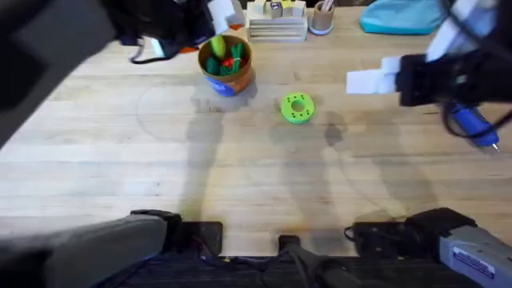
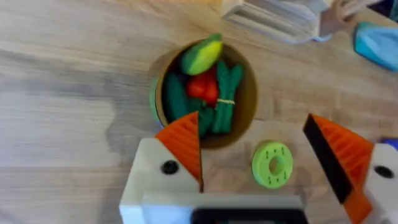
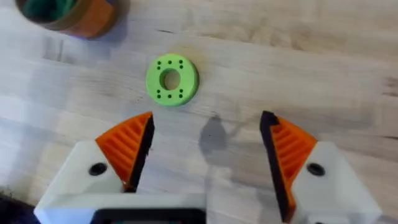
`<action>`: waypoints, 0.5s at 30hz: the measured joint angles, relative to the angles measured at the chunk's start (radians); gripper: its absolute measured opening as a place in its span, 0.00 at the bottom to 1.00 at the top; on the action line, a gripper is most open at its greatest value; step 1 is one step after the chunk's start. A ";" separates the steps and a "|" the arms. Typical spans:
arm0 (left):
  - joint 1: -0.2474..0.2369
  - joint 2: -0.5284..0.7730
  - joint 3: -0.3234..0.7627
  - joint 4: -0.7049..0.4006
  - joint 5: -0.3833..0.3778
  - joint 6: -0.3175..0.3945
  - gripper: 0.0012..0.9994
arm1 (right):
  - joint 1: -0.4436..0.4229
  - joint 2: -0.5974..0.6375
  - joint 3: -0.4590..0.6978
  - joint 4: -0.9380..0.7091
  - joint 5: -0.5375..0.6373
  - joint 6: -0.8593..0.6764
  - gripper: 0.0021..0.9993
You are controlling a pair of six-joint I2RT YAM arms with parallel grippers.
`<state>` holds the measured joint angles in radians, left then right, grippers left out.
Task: Pick up the gripper from the table and insert it into the empty holder that is missing its gripper. Then pick up a screw, insert it into the mounting hole, and use the screwdriver to tighten it. Finally, clean up the table by picking up the vegetable and placing it into the bucket.
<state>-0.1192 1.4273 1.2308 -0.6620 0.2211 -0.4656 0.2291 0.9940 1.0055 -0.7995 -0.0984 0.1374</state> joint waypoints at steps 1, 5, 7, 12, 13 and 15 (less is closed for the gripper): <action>0.000 -0.034 0.008 -0.033 0.000 0.034 1.00 | 0.000 -0.006 0.031 -0.035 0.000 -0.014 0.99; 0.000 -0.176 0.028 -0.177 0.000 0.162 1.00 | 0.000 -0.021 0.125 -0.172 0.000 -0.045 0.99; 0.000 -0.245 0.028 -0.246 0.000 0.220 1.00 | 0.000 -0.023 0.154 -0.226 0.000 -0.054 0.99; 0.000 -0.397 0.028 -0.398 -0.001 0.347 1.00 | 0.000 -0.055 0.172 -0.278 0.000 -0.063 0.99; 0.000 -0.427 0.028 -0.422 -0.002 0.367 1.00 | 0.000 -0.067 0.172 -0.279 0.000 -0.064 0.99; 0.000 -0.482 0.028 -0.462 -0.010 0.396 1.00 | 0.000 -0.096 0.172 -0.279 0.000 -0.064 0.99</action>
<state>-0.1192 0.9449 1.2587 -1.1243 0.2113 -0.0695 0.2291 0.8976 1.1774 -1.0786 -0.0983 0.0731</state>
